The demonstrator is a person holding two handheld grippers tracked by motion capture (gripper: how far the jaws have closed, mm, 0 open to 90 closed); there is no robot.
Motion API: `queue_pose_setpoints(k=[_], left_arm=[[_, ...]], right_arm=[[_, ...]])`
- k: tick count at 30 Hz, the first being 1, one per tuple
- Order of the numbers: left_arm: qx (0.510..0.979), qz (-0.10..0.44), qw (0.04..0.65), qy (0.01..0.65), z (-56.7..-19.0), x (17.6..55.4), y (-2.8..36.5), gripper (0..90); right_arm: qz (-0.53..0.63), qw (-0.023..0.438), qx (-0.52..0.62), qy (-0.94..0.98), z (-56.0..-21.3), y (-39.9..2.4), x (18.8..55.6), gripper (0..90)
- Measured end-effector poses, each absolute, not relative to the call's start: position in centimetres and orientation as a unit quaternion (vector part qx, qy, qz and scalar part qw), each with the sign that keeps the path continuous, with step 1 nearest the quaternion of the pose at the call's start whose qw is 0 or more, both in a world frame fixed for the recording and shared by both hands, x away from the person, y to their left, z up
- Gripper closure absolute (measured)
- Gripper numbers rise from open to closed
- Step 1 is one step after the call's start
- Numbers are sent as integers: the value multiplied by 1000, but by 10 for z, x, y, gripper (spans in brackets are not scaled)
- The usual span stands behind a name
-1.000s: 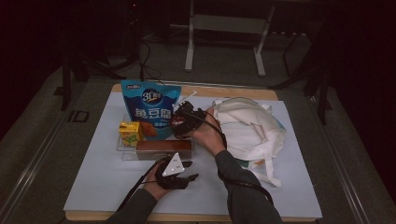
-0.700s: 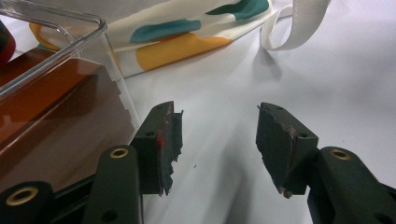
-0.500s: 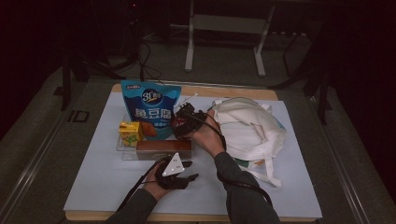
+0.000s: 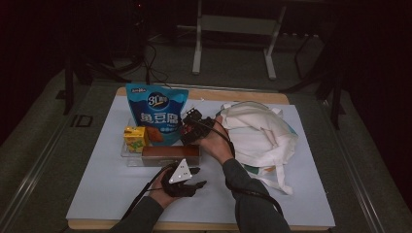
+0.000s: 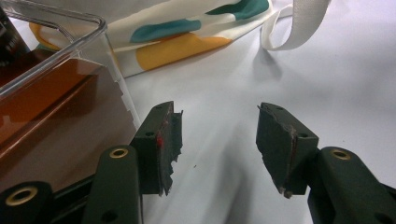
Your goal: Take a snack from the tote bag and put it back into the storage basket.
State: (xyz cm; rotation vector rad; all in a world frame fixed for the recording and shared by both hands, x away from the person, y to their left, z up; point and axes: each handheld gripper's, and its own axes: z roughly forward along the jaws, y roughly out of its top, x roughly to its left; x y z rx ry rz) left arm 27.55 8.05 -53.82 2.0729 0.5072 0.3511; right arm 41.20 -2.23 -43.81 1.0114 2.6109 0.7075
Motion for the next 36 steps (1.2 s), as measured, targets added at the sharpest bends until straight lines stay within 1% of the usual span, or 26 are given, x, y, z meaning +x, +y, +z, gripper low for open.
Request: queue_pose_setpoints(k=[13,26,28,36], left_arm=[[846,144,470,207,-538,276,80,472],[846,144,470,206,-538,275,80,471],[846,143,470,206,-538,275,80,470],[846,144,470,206,-538,276,80,470]], right_arm=[[227,119,352,900,-444,-21,413,256],[225,122,351,901,-446,-18,412,258],[232,116,355,898,-445,-19,412,277],[238,120,352,897,-436,-22,412,279]])
